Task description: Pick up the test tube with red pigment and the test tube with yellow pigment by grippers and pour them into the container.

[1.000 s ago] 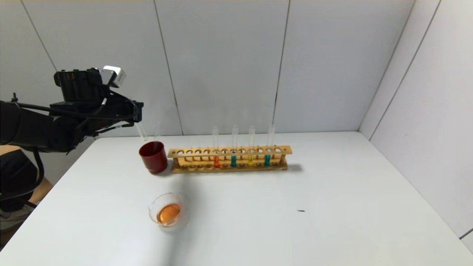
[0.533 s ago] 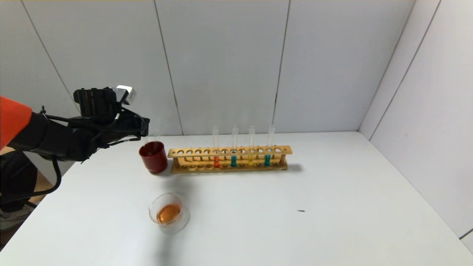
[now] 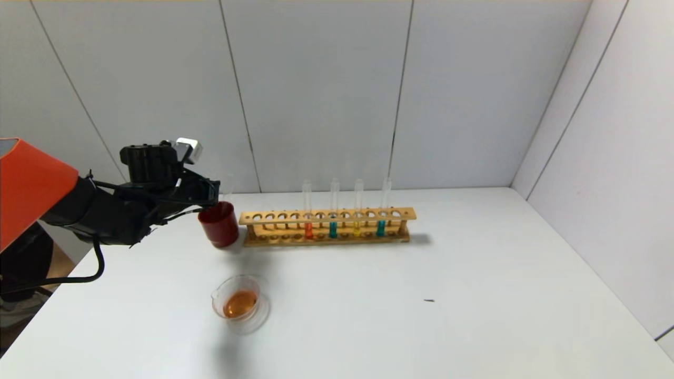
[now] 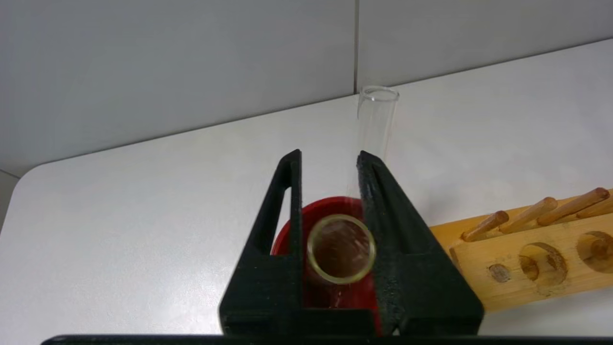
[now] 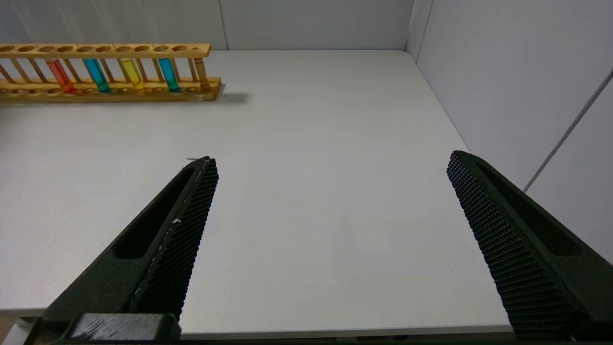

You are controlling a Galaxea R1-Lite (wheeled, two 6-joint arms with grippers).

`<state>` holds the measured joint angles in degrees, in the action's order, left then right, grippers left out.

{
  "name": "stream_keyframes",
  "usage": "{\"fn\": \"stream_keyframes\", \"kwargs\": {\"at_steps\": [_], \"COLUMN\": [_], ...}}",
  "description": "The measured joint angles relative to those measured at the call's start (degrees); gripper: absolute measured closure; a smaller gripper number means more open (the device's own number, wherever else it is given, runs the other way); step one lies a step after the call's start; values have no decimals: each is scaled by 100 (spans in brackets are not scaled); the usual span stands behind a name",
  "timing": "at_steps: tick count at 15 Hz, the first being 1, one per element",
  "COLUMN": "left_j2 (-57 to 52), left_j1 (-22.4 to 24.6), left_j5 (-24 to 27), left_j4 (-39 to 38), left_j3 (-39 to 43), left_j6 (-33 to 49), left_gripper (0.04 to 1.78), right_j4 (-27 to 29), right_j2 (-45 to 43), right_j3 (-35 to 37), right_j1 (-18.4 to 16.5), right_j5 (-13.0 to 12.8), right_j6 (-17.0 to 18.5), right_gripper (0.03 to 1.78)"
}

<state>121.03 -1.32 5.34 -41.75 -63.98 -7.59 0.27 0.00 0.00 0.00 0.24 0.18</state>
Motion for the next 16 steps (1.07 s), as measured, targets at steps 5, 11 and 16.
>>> {"fn": "stream_keyframes", "kwargs": {"at_steps": [5, 11, 16], "left_j2": [-22, -642, -2376], "left_j1": [-6, -46, -105], "left_j5": [-9, -11, -46], "left_j4": [-59, -6, 112], "left_j3": [56, 105, 1023], "left_j6": [-41, -52, -321], "left_gripper": [62, 8, 7], "right_j4": [-2, 0, -2], "right_j2": [0, 0, 0], "right_j3": [0, 0, 0], "right_j1": [0, 0, 0], "right_j5": [-2, 0, -2], "right_j6": [0, 0, 0], "right_gripper": [6, 6, 6]}}
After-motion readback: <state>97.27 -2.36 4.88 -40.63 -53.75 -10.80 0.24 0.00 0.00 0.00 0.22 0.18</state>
